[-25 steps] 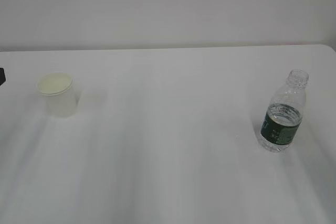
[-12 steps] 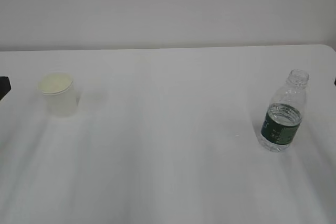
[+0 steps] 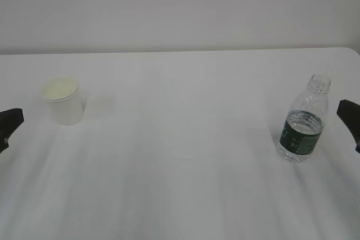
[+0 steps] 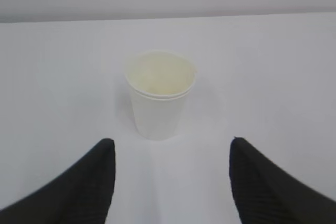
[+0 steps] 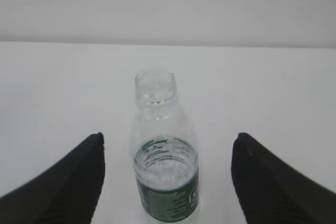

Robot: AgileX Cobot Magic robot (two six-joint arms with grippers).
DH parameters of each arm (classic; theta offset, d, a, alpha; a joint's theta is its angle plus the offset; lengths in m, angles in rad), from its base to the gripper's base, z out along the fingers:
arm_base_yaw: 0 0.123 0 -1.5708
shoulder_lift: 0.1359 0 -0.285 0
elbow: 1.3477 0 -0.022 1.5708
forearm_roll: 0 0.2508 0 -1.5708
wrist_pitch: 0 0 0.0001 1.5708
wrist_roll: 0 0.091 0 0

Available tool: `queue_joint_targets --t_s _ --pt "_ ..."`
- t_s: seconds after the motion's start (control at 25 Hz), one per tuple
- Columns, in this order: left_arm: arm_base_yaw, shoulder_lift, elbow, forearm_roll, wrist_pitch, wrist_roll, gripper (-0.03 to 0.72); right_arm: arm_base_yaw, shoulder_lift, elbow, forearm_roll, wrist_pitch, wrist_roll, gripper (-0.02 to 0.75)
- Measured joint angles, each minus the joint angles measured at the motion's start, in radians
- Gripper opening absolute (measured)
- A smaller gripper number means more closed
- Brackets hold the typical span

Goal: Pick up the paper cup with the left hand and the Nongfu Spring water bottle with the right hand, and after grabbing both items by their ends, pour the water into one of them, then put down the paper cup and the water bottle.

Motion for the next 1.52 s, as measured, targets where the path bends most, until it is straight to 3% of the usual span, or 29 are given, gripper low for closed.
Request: queue_joint_targets --t_s 0.56,1.12,1.52 --pt "-0.085 0.089 0.191 0.013 -0.293 -0.002 0.484 0.000 0.074 0.085 -0.068 -0.123 0.050 0.532" --pt "-0.088 0.248 0.197 0.044 -0.451 -0.002 0.484 0.000 0.235 0.171 -0.122 -0.361 0.037 0.532" --pt "-0.088 0.258 0.197 0.044 -0.474 -0.002 0.484 0.000 0.363 0.171 -0.032 -0.433 -0.067 0.532"
